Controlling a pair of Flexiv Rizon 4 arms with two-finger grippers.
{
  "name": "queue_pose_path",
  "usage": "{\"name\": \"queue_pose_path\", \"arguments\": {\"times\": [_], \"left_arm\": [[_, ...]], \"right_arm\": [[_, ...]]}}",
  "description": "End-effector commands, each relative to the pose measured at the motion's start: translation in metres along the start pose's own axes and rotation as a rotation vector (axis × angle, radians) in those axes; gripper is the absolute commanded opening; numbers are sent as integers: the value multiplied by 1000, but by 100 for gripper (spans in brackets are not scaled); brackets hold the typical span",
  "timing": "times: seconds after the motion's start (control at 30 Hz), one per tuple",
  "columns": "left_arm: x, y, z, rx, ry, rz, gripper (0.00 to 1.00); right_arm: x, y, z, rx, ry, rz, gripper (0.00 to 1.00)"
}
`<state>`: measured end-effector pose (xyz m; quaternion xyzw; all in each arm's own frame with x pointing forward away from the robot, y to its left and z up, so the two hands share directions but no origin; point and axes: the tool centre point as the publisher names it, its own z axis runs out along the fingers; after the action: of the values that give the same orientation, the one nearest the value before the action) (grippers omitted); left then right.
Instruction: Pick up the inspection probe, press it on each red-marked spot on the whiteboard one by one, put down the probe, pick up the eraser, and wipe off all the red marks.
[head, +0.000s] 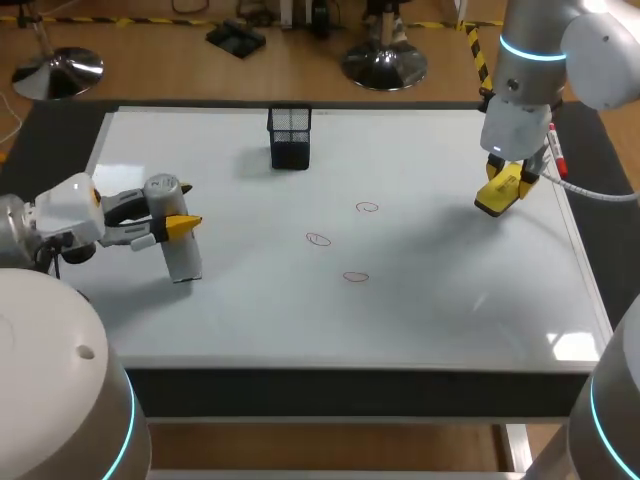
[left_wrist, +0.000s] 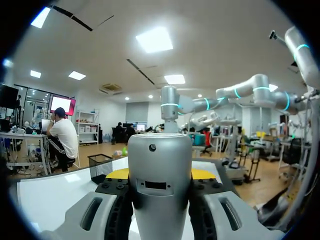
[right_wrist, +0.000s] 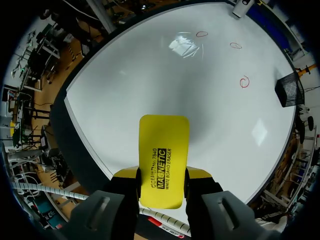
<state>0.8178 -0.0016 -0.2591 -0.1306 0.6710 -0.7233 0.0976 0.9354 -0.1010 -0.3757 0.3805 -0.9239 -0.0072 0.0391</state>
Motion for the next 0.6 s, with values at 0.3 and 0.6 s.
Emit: {"name": "queue_pose_path", "arguments": {"times": [0.3, 0.6], "left_arm": [[4, -2, -1, -3, -23, 1, 0], [4, -2, -1, -3, -23, 1, 0]], "right_arm": [[0, 0, -1, 2, 2, -1, 0], [-46, 65, -16, 75, 58, -150, 0]]}}
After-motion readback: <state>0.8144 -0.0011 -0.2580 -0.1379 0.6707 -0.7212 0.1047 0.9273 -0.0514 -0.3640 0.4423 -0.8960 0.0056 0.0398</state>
